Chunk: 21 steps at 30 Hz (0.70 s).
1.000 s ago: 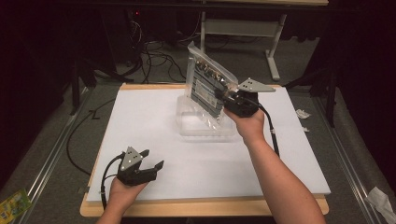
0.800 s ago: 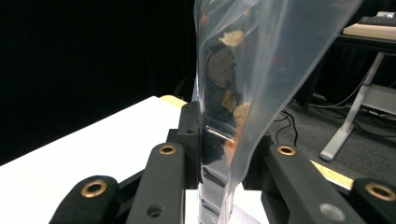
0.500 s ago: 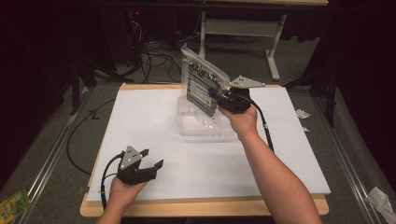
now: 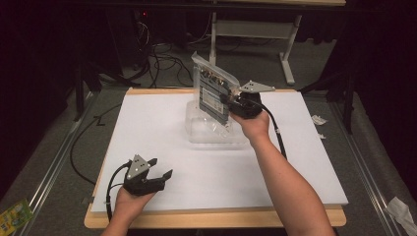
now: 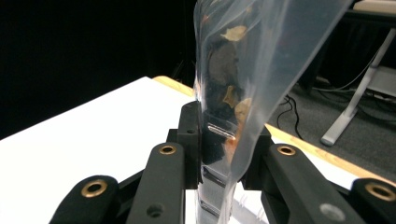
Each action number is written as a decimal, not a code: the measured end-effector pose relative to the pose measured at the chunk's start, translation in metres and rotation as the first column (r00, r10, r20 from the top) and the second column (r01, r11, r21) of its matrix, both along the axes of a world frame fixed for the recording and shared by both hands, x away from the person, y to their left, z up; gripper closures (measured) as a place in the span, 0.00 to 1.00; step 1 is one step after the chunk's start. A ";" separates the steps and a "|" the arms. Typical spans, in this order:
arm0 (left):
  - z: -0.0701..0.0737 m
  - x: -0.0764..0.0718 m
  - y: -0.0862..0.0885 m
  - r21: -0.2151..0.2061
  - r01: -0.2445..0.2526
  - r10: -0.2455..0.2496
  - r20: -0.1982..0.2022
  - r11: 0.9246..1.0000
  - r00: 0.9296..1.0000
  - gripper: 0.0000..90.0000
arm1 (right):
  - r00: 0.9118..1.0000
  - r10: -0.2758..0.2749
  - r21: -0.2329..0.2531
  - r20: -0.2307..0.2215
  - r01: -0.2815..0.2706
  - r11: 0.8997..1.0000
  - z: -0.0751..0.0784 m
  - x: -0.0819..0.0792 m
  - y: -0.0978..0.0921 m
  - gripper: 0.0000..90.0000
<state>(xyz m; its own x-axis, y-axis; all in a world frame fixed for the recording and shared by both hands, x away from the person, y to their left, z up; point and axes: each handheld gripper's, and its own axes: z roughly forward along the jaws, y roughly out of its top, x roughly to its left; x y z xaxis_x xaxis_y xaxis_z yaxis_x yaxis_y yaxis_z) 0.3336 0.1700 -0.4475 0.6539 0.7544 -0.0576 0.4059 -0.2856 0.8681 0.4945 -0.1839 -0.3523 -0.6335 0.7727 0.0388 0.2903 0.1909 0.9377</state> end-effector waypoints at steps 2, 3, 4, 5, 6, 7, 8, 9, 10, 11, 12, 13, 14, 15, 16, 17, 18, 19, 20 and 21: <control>0.000 0.000 -0.002 -0.003 0.000 0.000 0.003 1.000 1.000 0.33 | 1.000 0.001 -0.022 -0.014 -0.001 1.000 -0.006 0.002 0.001 0.84; 0.000 0.000 -0.003 0.008 0.007 -0.007 0.002 1.000 1.000 0.33 | 1.000 -0.001 -0.013 -0.019 0.001 1.000 -0.011 0.003 0.001 0.84; 0.000 0.000 -0.003 0.008 0.007 -0.007 0.002 1.000 1.000 0.33 | 1.000 -0.001 -0.013 -0.019 0.001 1.000 -0.011 0.003 0.001 0.84; 0.000 0.000 -0.003 0.009 0.011 -0.011 0.000 1.000 1.000 0.33 | 1.000 0.000 -0.009 -0.019 0.000 1.000 -0.013 0.003 0.000 0.84; 0.000 -0.001 -0.004 0.005 0.012 -0.012 0.001 1.000 1.000 0.33 | 1.000 -0.002 -0.004 -0.027 0.001 1.000 -0.016 0.003 -0.001 0.84; 0.000 -0.001 -0.005 0.005 0.014 -0.014 0.002 1.000 1.000 0.33 | 0.999 -0.002 0.002 -0.035 0.002 1.000 -0.019 0.004 -0.002 0.84; 0.000 -0.002 -0.005 0.008 0.017 -0.017 0.004 1.000 1.000 0.33 | 0.999 0.003 0.004 -0.046 -0.003 1.000 -0.021 0.005 -0.003 0.84; 0.001 -0.002 -0.006 0.011 0.021 -0.021 0.006 1.000 1.000 0.33 | 0.998 0.001 0.000 -0.055 -0.001 1.000 -0.023 0.005 -0.003 0.84; 0.001 -0.002 -0.006 0.010 0.023 -0.023 0.004 1.000 1.000 0.33 | 0.998 0.003 -0.003 -0.059 -0.004 1.000 -0.027 0.005 -0.003 0.84; 0.000 -0.002 -0.007 0.005 0.021 -0.021 0.004 1.000 1.000 0.33 | 0.998 0.004 0.000 -0.058 -0.004 1.000 -0.029 0.005 -0.004 0.84; 0.000 -0.002 -0.007 0.003 0.019 -0.019 0.004 1.000 1.000 0.33 | 0.998 0.000 0.006 -0.064 0.000 1.000 -0.032 0.004 -0.005 0.84; 0.000 -0.002 -0.008 0.003 0.022 -0.022 0.004 1.000 1.000 0.33 | 0.998 0.000 0.010 -0.069 0.001 1.000 -0.034 0.004 -0.006 0.84; 0.000 -0.002 -0.008 0.010 0.025 -0.025 0.003 1.000 1.000 0.33 | 0.997 -0.003 0.019 -0.081 0.005 1.000 -0.037 0.004 -0.009 0.84; 0.000 -0.002 -0.008 0.013 0.029 -0.029 0.002 1.000 1.000 0.33 | 0.996 -0.005 0.024 -0.089 0.007 1.000 -0.040 0.004 -0.011 0.84; -0.001 -0.002 -0.009 0.014 0.028 -0.028 0.003 1.000 1.000 0.33 | 0.996 -0.007 0.040 -0.085 0.011 0.999 -0.043 0.003 -0.014 0.84; -0.001 -0.002 -0.009 0.016 0.029 -0.029 0.002 0.999 1.000 0.33 | 0.996 -0.010 0.052 -0.085 0.014 0.999 -0.046 0.002 -0.015 0.84; -0.001 -0.002 -0.009 0.016 0.028 -0.029 0.002 0.999 1.000 0.33 | 0.996 -0.010 0.055 -0.085 0.015 0.998 -0.046 0.002 -0.016 0.84; -0.001 -0.002 -0.010 0.016 0.028 -0.028 0.001 0.999 1.000 0.33 | 0.996 -0.011 0.055 -0.083 0.016 0.998 -0.046 0.001 -0.015 0.84; -0.001 -0.002 -0.010 0.016 0.029 -0.029 0.001 0.999 1.000 0.33 | 0.996 -0.016 0.049 -0.084 0.021 0.999 -0.046 0.001 -0.015 0.84; -0.001 -0.002 -0.010 0.017 0.028 -0.028 0.001 0.999 1.000 0.33 | 0.997 -0.017 0.048 -0.080 0.021 0.999 -0.046 0.001 -0.014 0.84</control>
